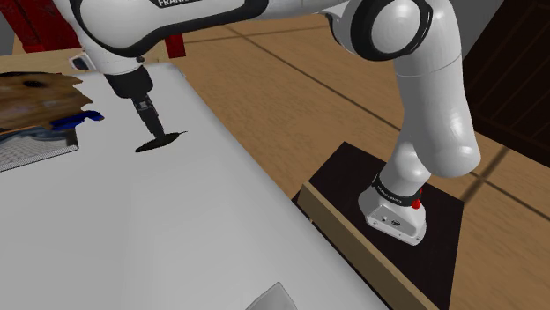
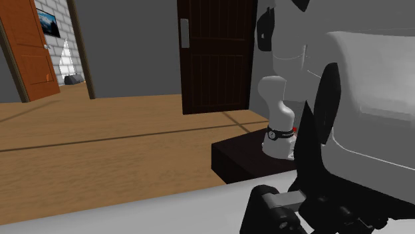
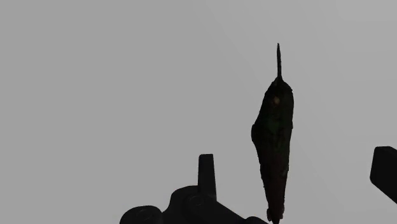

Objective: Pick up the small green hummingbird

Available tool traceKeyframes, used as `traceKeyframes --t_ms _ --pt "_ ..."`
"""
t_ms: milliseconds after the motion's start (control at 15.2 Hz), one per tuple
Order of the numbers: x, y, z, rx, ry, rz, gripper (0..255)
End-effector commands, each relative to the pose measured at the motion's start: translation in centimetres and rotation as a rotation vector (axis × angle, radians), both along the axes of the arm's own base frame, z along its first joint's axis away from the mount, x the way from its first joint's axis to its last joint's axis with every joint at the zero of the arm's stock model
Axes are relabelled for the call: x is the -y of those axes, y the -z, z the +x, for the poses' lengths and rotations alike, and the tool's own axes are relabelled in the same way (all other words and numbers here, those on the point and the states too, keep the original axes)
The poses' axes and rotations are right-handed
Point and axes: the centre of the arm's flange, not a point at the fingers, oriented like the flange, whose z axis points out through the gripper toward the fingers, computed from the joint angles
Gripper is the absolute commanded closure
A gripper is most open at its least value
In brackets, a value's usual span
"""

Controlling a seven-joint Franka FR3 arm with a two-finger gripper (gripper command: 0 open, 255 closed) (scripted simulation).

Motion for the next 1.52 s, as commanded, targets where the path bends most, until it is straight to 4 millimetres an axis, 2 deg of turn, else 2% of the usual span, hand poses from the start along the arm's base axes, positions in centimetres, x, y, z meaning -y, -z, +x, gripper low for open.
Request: traceKeyframes --t_ms 0,198,330,396,990,1452 --pt "-0.1 1.1 0.1 0.000 -0.003 0.000 0" --pt "-0.1 2.7 0.1 0.000 -0.003 0.000 0" --pt "-0.1 3.0 0.1 0.000 -0.003 0.000 0" --pt "-0.1 2.9 0.1 0.000 -0.003 0.000 255" --pt "-0.1 3.0 0.1 0.000 -0.003 0.000 255" --pt "-0.1 -0.7 0.1 0.000 -0.003 0.000 255"
